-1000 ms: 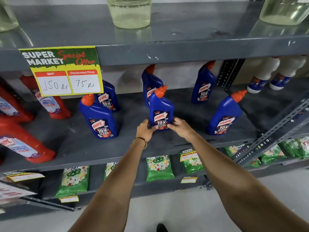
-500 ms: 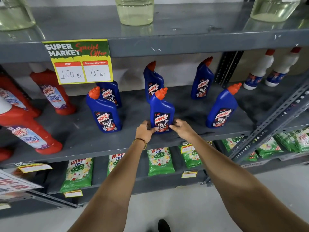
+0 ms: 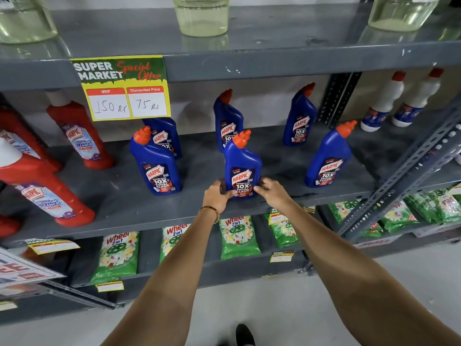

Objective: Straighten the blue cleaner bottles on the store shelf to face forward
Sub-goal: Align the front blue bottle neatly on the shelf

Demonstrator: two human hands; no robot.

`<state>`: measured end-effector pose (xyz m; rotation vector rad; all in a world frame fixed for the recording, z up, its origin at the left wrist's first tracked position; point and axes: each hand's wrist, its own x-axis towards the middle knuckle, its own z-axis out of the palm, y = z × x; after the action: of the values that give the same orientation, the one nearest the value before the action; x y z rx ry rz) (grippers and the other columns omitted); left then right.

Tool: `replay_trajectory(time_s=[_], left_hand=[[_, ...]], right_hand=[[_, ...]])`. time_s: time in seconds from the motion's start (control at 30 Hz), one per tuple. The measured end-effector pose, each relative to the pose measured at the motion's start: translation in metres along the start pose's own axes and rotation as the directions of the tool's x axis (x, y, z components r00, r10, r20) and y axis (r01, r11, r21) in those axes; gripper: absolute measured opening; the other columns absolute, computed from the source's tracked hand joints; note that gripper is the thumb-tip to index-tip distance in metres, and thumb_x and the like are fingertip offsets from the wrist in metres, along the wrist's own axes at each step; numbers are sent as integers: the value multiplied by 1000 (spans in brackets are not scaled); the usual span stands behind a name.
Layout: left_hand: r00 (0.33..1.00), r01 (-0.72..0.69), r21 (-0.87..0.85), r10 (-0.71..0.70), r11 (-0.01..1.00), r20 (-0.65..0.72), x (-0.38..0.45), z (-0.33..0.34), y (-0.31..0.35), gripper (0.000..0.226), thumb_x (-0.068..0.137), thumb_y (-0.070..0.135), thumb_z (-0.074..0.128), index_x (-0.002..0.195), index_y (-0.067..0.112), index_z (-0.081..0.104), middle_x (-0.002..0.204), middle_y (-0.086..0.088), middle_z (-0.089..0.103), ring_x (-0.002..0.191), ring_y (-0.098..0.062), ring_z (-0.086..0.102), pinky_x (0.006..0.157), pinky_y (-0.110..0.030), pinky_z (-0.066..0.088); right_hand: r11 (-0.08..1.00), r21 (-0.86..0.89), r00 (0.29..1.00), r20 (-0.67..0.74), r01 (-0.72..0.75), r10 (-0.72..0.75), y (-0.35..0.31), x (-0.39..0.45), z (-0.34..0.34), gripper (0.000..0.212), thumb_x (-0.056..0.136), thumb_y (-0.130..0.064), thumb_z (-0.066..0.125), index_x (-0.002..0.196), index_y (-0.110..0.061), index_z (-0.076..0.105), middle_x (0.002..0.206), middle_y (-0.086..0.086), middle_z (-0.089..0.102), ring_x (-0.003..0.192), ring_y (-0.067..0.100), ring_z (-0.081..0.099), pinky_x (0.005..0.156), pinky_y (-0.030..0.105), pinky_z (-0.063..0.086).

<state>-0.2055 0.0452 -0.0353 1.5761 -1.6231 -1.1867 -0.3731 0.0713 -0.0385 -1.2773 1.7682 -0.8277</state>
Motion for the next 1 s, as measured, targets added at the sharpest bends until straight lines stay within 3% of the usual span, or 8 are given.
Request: replay_trajectory(time_s=[0.4, 0.73, 0.9, 1.0], left_hand=[[1000, 0, 33, 0, 999, 2, 0, -1, 0, 50, 81, 21, 68, 123, 4, 49, 124, -17, 61, 113, -30, 57, 96, -40, 47], [1000, -12, 16, 12, 1000, -3, -2, -1, 0, 48, 80, 18, 69, 121, 4, 51, 123, -16, 62, 113, -29, 57, 96, -38, 47], [999, 23, 16, -22, 1000, -32, -6, -7, -10, 57, 78, 18, 71, 128, 4, 46, 125, -17, 60, 115, -30, 56, 96, -39, 48], [999, 23, 14, -23, 1000, -39, -8, -20, -19, 57, 79, 19, 70, 129, 5, 46, 126, -17, 60, 115, -29, 56, 98, -38, 47]], right_hand=[[1000, -19, 1000, 24, -19, 19, -5, -2, -4, 40, 91, -18, 55, 130, -7, 50, 128, 14, 61, 117, 26, 57, 99, 39, 47], [999, 3, 998, 45, -37, 37, -6, -4, -5, 43, 91, -15, 55, 132, -8, 48, 130, 14, 60, 119, 26, 56, 103, 47, 44], [994, 57, 994, 56, -97, 94, 2, -4, -2, 58, 84, -7, 62, 138, -5, 39, 133, 16, 57, 124, 29, 53, 107, 48, 41], [987, 83, 990, -9, -137, 138, 2, -9, 3, 68, 80, -9, 68, 140, -4, 36, 137, 16, 53, 125, 29, 51, 108, 45, 39]])
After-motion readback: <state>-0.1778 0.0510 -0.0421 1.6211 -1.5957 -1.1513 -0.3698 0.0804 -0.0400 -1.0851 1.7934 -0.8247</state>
